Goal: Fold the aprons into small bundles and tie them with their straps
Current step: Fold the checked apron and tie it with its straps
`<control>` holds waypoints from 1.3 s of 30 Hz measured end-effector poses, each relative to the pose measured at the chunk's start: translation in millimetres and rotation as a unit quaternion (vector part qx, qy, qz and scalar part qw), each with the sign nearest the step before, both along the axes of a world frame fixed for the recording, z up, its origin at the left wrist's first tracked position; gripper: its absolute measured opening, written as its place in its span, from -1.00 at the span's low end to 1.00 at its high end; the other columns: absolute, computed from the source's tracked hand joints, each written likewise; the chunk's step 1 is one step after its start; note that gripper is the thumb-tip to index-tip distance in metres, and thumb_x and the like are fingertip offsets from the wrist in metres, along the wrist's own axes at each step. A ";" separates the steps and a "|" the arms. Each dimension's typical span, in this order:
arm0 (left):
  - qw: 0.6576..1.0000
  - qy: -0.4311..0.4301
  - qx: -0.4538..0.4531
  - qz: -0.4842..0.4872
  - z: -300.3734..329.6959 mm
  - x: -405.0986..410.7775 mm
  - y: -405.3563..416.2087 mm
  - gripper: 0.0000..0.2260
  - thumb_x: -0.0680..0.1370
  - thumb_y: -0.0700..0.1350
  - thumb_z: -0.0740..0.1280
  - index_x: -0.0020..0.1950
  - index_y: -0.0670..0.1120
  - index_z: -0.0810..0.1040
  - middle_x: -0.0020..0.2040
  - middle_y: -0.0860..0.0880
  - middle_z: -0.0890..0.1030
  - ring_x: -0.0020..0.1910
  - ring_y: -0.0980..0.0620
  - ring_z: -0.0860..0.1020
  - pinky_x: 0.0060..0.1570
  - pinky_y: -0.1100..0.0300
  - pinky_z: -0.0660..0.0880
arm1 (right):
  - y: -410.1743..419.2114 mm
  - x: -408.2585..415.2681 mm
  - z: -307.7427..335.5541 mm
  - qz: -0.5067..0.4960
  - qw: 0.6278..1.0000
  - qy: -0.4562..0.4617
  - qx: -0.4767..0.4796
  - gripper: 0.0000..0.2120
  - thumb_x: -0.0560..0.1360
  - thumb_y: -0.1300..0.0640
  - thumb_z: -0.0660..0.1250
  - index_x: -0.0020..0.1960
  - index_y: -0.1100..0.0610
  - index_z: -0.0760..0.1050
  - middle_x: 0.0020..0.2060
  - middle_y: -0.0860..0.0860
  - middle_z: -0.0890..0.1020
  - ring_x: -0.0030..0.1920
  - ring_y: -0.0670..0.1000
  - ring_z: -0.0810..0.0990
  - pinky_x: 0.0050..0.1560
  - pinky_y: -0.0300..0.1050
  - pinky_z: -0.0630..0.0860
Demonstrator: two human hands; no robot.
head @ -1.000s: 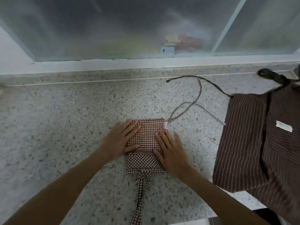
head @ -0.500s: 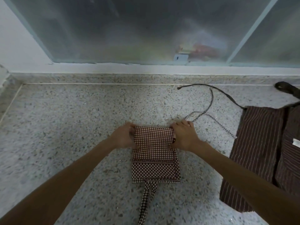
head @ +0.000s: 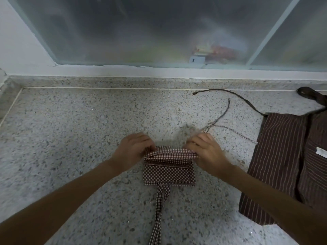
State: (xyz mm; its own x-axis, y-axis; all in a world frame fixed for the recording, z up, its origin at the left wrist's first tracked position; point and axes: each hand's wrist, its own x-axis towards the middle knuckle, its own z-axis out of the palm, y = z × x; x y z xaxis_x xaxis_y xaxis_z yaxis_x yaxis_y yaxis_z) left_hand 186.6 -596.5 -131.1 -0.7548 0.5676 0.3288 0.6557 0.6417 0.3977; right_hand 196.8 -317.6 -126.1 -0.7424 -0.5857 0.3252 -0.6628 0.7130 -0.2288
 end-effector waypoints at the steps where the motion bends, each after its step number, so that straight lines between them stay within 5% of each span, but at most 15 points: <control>1: 0.998 0.037 -0.018 -0.039 -4.0 3.6 -4.8 -0.89 0.44 -0.18 0.27 -0.16 -0.08 0.59 -0.16 0.05 0.62 -0.16 0.11 0.50 -0.16 0.24 0.43 | 0.5 15.3 -4.9 0.017 1.000 0.012 0.002 -0.79 0.41 0.16 0.26 0.04 0.08 0.52 -0.05 0.00 0.63 0.03 -0.01 0.47 0.08 -0.12 0.35; 6: 0.991 0.016 -0.087 -0.098 -25.5 32.5 -20.2 -0.86 0.43 -0.18 0.24 -0.15 -0.03 0.58 -0.12 0.06 0.62 -0.13 0.11 0.54 -0.29 0.22 0.53 | -1.9 78.9 -27.3 0.049 0.997 -0.045 0.030 -0.78 0.37 0.22 0.21 -0.04 0.08 0.56 -0.06 0.02 0.66 -0.05 0.01 0.62 -0.02 -0.11 0.55; 10: 0.987 -0.159 0.032 0.011 -29.2 41.2 -17.5 -0.78 0.33 0.04 0.31 -0.06 0.11 0.62 0.02 0.25 0.58 0.06 0.25 0.49 0.08 0.23 0.47 | -3.9 79.5 -24.6 -0.019 0.991 -0.133 0.014 -0.60 0.34 0.14 0.22 0.18 0.06 0.41 -0.02 0.02 0.65 -0.06 0.02 0.63 -0.10 -0.08 0.62; 13: 0.970 -0.230 0.047 0.068 -32.8 60.3 -15.8 -0.48 0.22 0.38 0.37 0.12 0.26 0.48 0.17 0.38 0.42 0.21 0.27 0.39 0.25 0.20 0.33 | -9.8 81.6 -19.8 -0.003 0.987 -0.137 0.082 -0.53 0.38 -0.05 0.24 0.28 -0.01 0.40 0.00 -0.04 0.59 -0.02 -0.02 0.57 -0.07 -0.15 0.56; 15: 0.975 -0.209 0.036 0.063 -30.3 75.4 -14.6 -0.41 0.23 0.41 0.38 0.20 0.25 0.43 0.25 0.30 0.40 0.28 0.21 0.34 0.29 0.20 0.25 | -12.2 80.0 -18.8 -0.003 0.989 -0.115 0.095 -0.62 0.45 -0.08 0.20 0.24 -0.05 0.46 -0.04 -0.05 0.59 -0.07 -0.02 0.58 -0.17 -0.16 0.56; 19: 0.991 -0.106 0.008 0.084 -29.6 86.1 -11.5 -0.58 0.38 0.25 0.30 0.18 0.14 0.42 0.21 0.16 0.46 0.22 0.16 0.36 0.26 0.20 0.24 | -14.3 72.9 -17.9 0.001 0.998 -0.040 0.039 -0.73 0.47 0.12 0.21 0.08 0.04 0.62 -0.10 -0.02 0.67 -0.18 0.00 0.65 -0.29 -0.15 0.61; 23: 0.998 -0.012 -0.027 0.051 -28.3 65.3 -5.0 -0.64 0.44 0.13 0.26 0.20 0.06 0.42 0.19 0.09 0.49 0.19 0.06 0.39 0.22 0.16 0.27 | -4.2 60.5 -12.1 0.003 0.999 0.042 0.024 -0.74 0.41 0.24 0.31 0.05 0.10 0.64 -0.05 0.04 0.67 -0.11 0.00 0.65 -0.22 -0.17 0.60; 26: 0.999 0.005 -0.044 0.005 -29.9 58.5 -4.1 -0.60 0.39 -0.07 0.41 0.19 0.02 0.41 0.19 0.04 0.52 0.19 0.03 0.42 0.19 0.11 0.39 | 5.6 69.5 -23.3 0.019 0.997 0.063 0.048 -0.72 0.42 0.27 0.28 0.07 0.10 0.64 -0.04 0.05 0.66 -0.05 0.03 0.62 -0.08 -0.13 0.58; 28: 0.999 0.003 -0.041 -0.022 -27.6 59.0 -4.0 -0.59 0.34 -0.17 0.46 0.14 0.04 0.45 0.16 0.08 0.51 0.14 0.06 0.44 0.13 0.13 0.43 | 10.1 79.0 -30.8 0.025 0.996 0.044 0.068 -0.68 0.40 0.26 0.24 0.09 0.10 0.63 -0.03 0.06 0.65 -0.02 0.05 0.62 0.00 -0.08 0.57; 31: 0.993 0.011 -0.087 -0.082 -25.7 58.8 -7.2 -0.74 0.40 -0.12 0.25 0.02 0.05 0.62 0.03 0.11 0.61 0.06 0.13 0.43 0.07 0.23 0.30 | 9.7 89.1 -31.1 -0.008 0.997 -0.017 0.080 -0.68 0.41 0.19 0.25 0.12 0.10 0.61 0.01 0.06 0.65 0.01 0.06 0.63 0.00 -0.03 0.60; 34: 0.980 -0.012 -0.161 -0.117 -19.5 58.0 -9.8 -0.74 0.38 -0.04 0.28 0.01 0.07 0.66 0.01 0.16 0.64 0.05 0.17 0.51 -0.01 0.24 0.46 | -1.9 108.2 -23.5 -0.089 0.992 -0.065 0.055 -0.66 0.55 -0.04 0.15 0.09 0.07 0.63 0.05 0.02 0.67 0.08 0.03 0.63 0.18 0.01 0.53; 36: 0.978 -0.026 -0.167 -0.119 -10.6 59.0 -5.7 -0.73 0.36 0.03 0.24 -0.06 0.06 0.67 -0.07 0.17 0.67 -0.07 0.17 0.60 -0.13 0.27 0.55 | -15.1 119.9 -18.2 -0.143 0.987 -0.068 0.035 -0.54 0.60 -0.10 0.03 0.01 0.06 0.66 0.00 -0.01 0.68 0.09 0.00 0.62 0.27 -0.03 0.41; 39: 0.987 -0.028 -0.129 -0.094 3.6 50.5 8.2 -0.76 0.48 0.02 0.20 -0.11 0.01 0.66 -0.13 0.12 0.66 -0.14 0.12 0.61 -0.15 0.22 0.53 | -36.3 122.7 -16.9 -0.244 0.968 -0.068 0.003 -0.57 0.57 -0.07 0.10 -0.23 0.08 0.64 -0.21 -0.04 0.68 -0.07 0.02 0.63 0.16 -0.04 0.37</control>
